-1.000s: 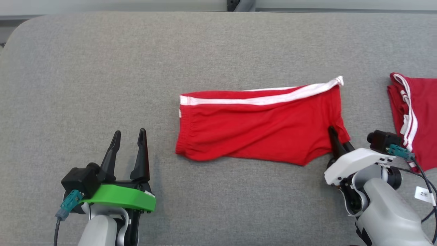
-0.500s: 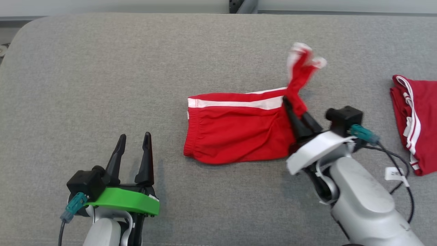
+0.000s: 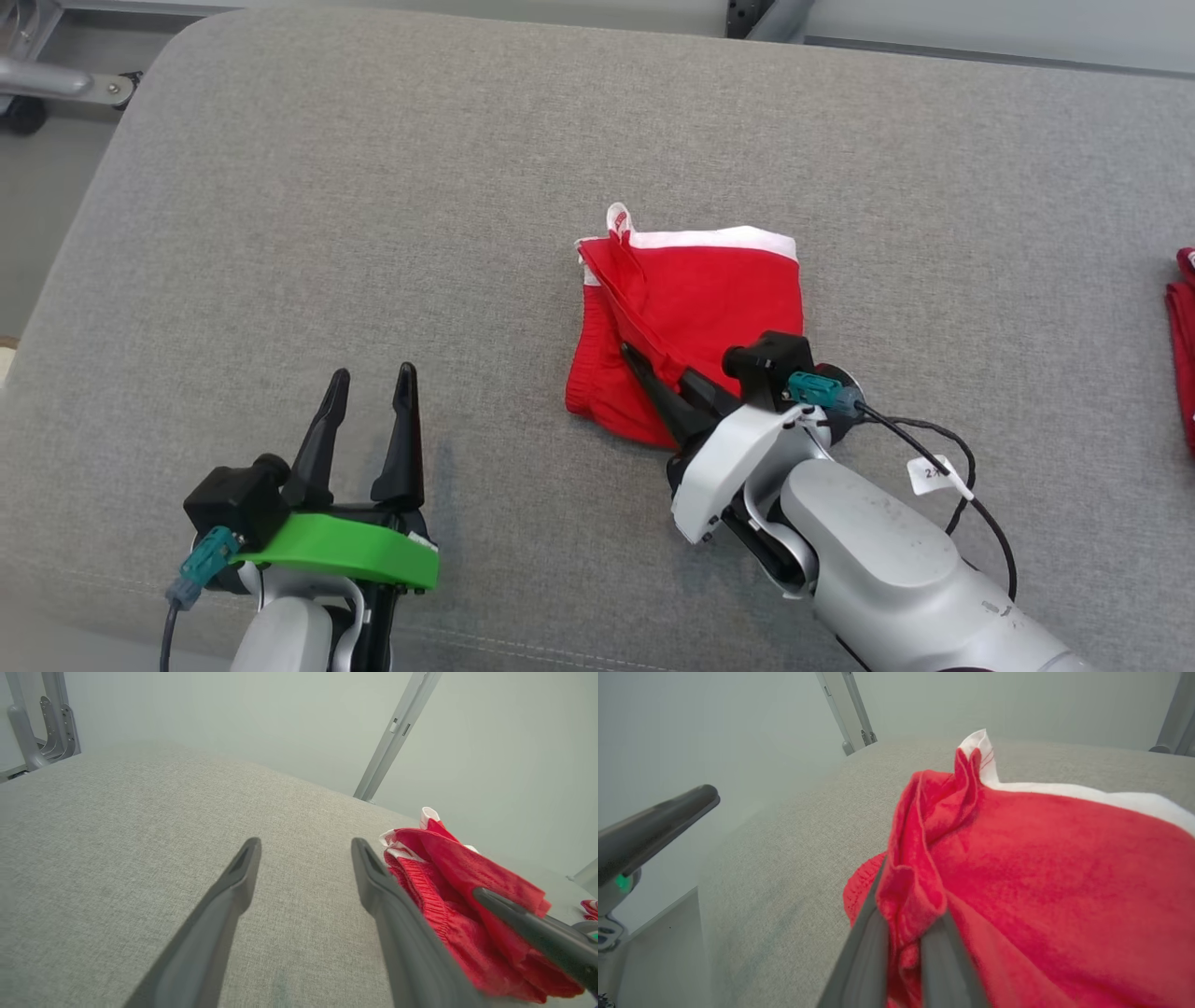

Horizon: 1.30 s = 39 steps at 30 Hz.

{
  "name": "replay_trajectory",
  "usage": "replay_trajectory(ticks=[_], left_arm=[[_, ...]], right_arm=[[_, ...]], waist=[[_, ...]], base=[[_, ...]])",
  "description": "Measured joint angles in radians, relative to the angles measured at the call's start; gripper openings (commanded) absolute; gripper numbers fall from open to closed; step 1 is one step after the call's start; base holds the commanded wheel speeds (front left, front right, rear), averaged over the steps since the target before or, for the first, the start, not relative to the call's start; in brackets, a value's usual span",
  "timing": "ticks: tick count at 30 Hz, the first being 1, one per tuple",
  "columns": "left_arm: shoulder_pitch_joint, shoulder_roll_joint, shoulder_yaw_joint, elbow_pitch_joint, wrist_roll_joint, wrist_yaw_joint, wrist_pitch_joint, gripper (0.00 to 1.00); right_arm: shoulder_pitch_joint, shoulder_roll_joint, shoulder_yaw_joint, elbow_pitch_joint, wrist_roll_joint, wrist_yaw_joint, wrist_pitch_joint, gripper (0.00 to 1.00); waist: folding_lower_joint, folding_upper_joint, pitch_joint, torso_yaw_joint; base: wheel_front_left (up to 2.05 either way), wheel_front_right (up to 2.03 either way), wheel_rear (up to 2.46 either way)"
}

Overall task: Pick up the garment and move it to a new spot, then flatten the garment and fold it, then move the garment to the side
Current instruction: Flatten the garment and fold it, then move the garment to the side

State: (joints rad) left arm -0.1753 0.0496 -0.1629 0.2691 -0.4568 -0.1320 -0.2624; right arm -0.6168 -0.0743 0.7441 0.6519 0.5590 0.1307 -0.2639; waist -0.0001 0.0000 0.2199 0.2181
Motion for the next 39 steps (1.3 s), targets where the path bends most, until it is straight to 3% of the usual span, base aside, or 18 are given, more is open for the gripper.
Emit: replay_trajectory(ticks=[1,2,6,10,15,22,29,39], left_arm=[[0.0,0.0,0.002,0.001,0.0,0.0,0.0,1.0],[0.0,0.0,0.003,0.002,0.001,0.0,0.0,1.0],[0.001,-0.001,0.037,0.01,0.013,0.0,0.0,1.0],[0.004,0.001,0.105,0.033,0.026,0.0,0.0,1.0],[0.017,0.0,0.14,0.036,0.084,0.0,0.0,1.0],[0.037,-0.001,0.163,0.044,0.117,0.0,0.0,1.0],[0.071,-0.001,0.204,0.055,0.163,0.0,0.0,1.0],[0.129,-0.001,0.249,0.051,0.245,0.0,0.0,1.0]], right_arm=[[-0.002,0.005,-0.002,0.008,0.011,0.0,0.0,0.34],[-0.004,0.008,-0.001,0.017,0.018,0.0,0.0,1.0],[-0.003,0.019,-0.032,-0.019,0.049,0.0,0.0,1.0],[0.041,0.017,-0.16,-0.077,0.045,0.0,0.0,1.0],[0.143,-0.021,-0.354,-0.119,-0.042,0.0,0.0,1.0],[0.291,-0.012,-0.566,-0.181,-0.174,0.0,0.0,1.0],[0.389,0.008,-0.672,-0.231,-0.239,0.0,0.0,1.0],[0.459,0.022,-0.701,-0.275,-0.286,0.0,0.0,1.0]], waist=[[0.0,0.0,-0.001,0.005],[0.0,0.0,-0.002,0.008],[0.0,0.0,-0.007,0.0],[0.0,0.0,-0.017,-0.029],[0.0,0.0,-0.036,-0.079],[0.0,0.0,-0.066,-0.16],[0.0,0.0,-0.101,-0.226],[0.0,0.0,-0.158,-0.279]], base=[[0.0,0.0,0.0],[0.0,0.0,0.0],[0.0,0.0,0.0],[0.0,0.0,0.0],[0.0,0.0,0.0],[0.0,0.0,0.0],[0.0,0.0,0.0],[0.0,0.0,0.0]])
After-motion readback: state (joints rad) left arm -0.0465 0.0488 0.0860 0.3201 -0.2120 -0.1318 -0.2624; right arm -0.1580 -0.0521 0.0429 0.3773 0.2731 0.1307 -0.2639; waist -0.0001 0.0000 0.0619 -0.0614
